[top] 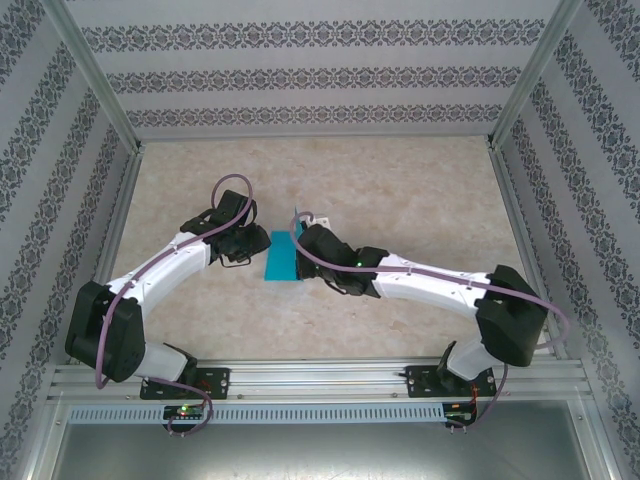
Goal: Fold a paper plane with a square sheet of paper (pick it up from the middle)
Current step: Fold the triangle a second time at the center of the table.
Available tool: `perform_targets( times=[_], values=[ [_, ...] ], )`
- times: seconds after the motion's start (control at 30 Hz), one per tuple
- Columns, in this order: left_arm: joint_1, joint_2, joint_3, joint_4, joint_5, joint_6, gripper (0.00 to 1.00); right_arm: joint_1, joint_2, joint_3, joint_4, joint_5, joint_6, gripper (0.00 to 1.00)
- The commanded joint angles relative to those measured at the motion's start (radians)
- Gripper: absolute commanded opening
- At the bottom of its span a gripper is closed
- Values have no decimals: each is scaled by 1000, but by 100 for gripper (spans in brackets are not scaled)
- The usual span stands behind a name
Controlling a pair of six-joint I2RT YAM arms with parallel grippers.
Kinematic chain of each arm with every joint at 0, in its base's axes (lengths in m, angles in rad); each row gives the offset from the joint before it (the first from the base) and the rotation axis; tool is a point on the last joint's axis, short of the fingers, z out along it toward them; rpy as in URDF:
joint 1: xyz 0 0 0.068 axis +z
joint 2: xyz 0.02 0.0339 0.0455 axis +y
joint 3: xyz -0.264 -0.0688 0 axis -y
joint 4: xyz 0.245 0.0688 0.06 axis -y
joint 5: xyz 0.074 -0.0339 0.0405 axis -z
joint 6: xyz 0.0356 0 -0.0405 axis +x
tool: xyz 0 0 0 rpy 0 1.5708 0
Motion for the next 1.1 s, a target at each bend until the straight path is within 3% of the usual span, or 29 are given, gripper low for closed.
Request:
perform_targets(
  times=[0.0,0.2,0.63,0.8,1.07],
  values=[
    [13,-33,-29,-40,-41,1,34,25,51,55,-24,7,49,0],
    [15,-29,-122,79,52,-56,33,53,83,106,-121,87,78,0],
    [-5,58,-116,217,184,-56,33,117,-119,-55,-200,408,239,0],
    [-18,83,-100,230,210,-43,33,132,-79,-64,-183,379,304,0],
    [-22,127,-96,279,288,-36,30,113,30,-4,-78,185,195,0]
  ],
)
